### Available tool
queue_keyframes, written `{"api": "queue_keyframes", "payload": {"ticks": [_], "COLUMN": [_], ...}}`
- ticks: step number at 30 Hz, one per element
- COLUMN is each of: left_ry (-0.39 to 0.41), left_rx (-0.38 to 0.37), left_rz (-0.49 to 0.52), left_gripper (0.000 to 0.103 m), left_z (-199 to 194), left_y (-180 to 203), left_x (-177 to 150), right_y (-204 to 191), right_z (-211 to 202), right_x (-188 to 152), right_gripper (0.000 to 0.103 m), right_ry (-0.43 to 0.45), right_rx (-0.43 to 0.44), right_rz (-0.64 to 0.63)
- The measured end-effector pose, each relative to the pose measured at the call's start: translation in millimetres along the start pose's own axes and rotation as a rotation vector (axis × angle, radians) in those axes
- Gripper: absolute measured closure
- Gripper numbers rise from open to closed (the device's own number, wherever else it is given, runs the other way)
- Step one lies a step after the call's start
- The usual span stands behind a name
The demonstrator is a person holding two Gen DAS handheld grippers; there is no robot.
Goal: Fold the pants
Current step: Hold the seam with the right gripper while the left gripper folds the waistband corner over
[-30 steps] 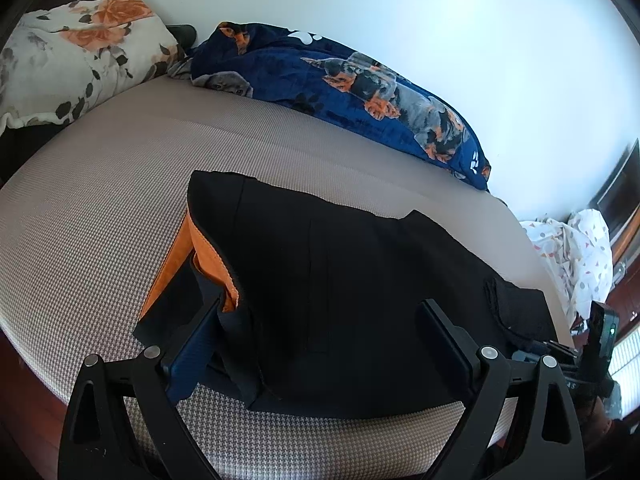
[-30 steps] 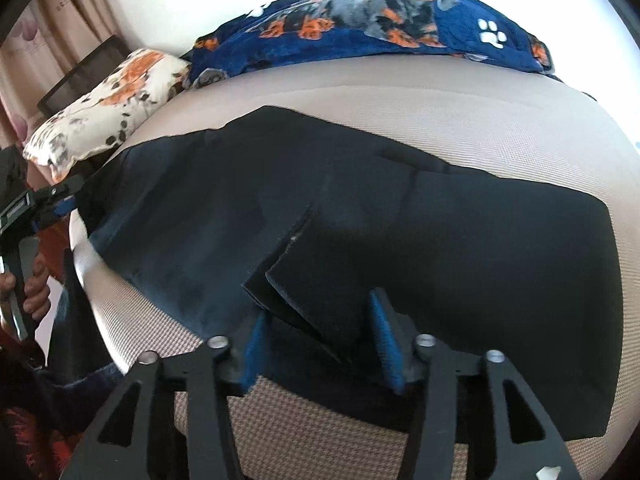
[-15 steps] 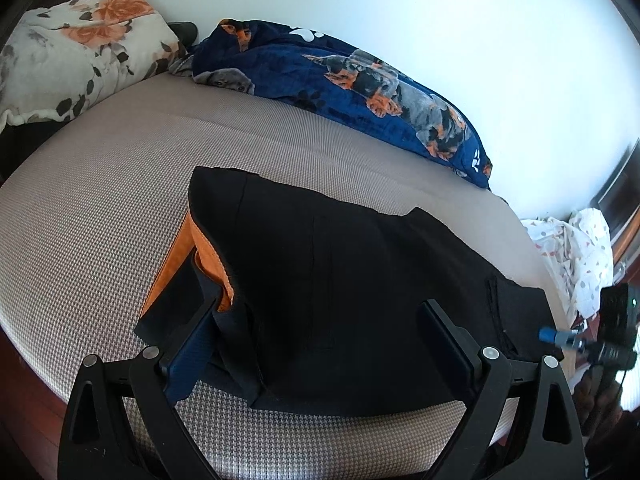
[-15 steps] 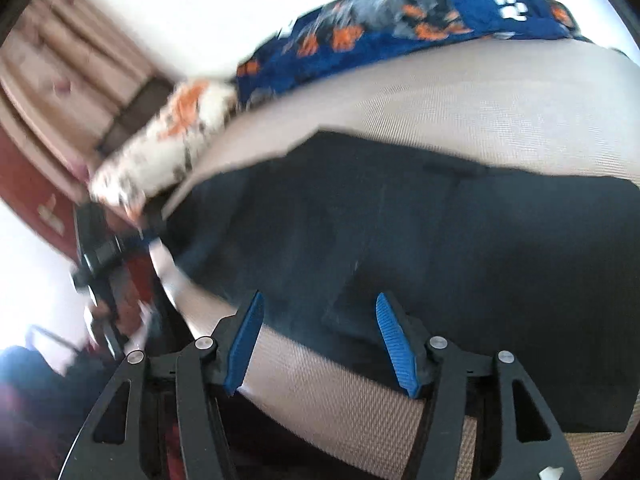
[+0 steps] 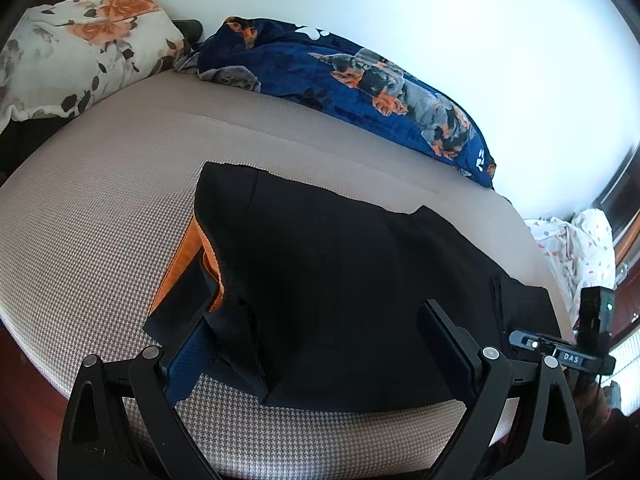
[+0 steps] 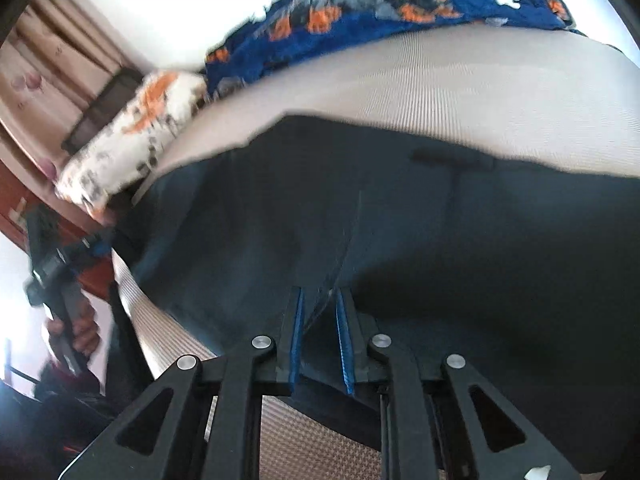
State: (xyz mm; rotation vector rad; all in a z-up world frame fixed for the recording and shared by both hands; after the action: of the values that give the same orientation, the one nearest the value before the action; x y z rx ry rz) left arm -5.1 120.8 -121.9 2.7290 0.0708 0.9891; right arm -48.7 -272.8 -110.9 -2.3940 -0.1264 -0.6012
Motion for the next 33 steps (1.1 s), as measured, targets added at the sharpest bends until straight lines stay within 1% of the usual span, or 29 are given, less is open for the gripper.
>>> {"api": "queue_keyframes", "payload": {"ticks": [2,7,11,17,26,28,30,31,33], "left_ry": [-0.002,-0.002,0.000,0.008,0.017,0.011,-0.002,-0.015,-0.055], "left_rx": [0.026,0.058,0.097,0.150,0.196,0.190,0.161,0.136,0.063], "left_rz": [0.009,0.026,0.052,0.087,0.140,0.141,0.140,0.136,0.094], "left_gripper": [0.008,0.008,0.008,0.008,0.008,0.008,0.008,0.008,0.008], "left_z": [1.1,2.7,3.9,6.0,6.4,6.7,5.6,4.8,3.1], "left_y": [0.4,1.9,4.0,7.3,13.4,12.5,11.1,8.6,-3.6], "left_x": [-0.3,-2.8,-5.1,-7.9,-12.3,-12.5,-12.3,-11.3,-7.3], "right_y": [-2.3,-6.9,-11.0,-8.6,-6.5,-6.6,-6.3,-6.2,-6.1], "right_z": [1.7,4.0,4.8,4.5,3.8,3.8,3.7,3.7,3.9], "right_x": [0.2,1.1,-0.1,-0.1,-0.1,0.3,0.3,0.7,0.3], "right_gripper": [0.087,0.087,0.087,0.087,0.087,0.086,0.086,0.086,0.086], "right_ry": [0.005,-0.013,-0.024,-0.022,-0.016,-0.016,-0.016,-0.016,-0.017], "right_rx": [-0.011,-0.039,-0.062,-0.053,-0.040,-0.038,-0.039,-0.040,-0.038], "right_rz": [-0.013,-0.036,-0.053,-0.038,-0.027,-0.025,-0.027,-0.027,-0.026]}}
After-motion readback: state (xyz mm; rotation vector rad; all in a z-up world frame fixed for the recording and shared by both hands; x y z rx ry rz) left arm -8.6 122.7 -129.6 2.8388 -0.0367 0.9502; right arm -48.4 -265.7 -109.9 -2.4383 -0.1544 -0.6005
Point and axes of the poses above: each gripper's, at about its wrist camera, not at the fingertips, and z roughly the way its jaws point, y to its right, x to its top, the point moved 1 cm from there along z, roughly the way its jaws point, and after that the axes turned 12 degrees about x, right-handed, at the moved point
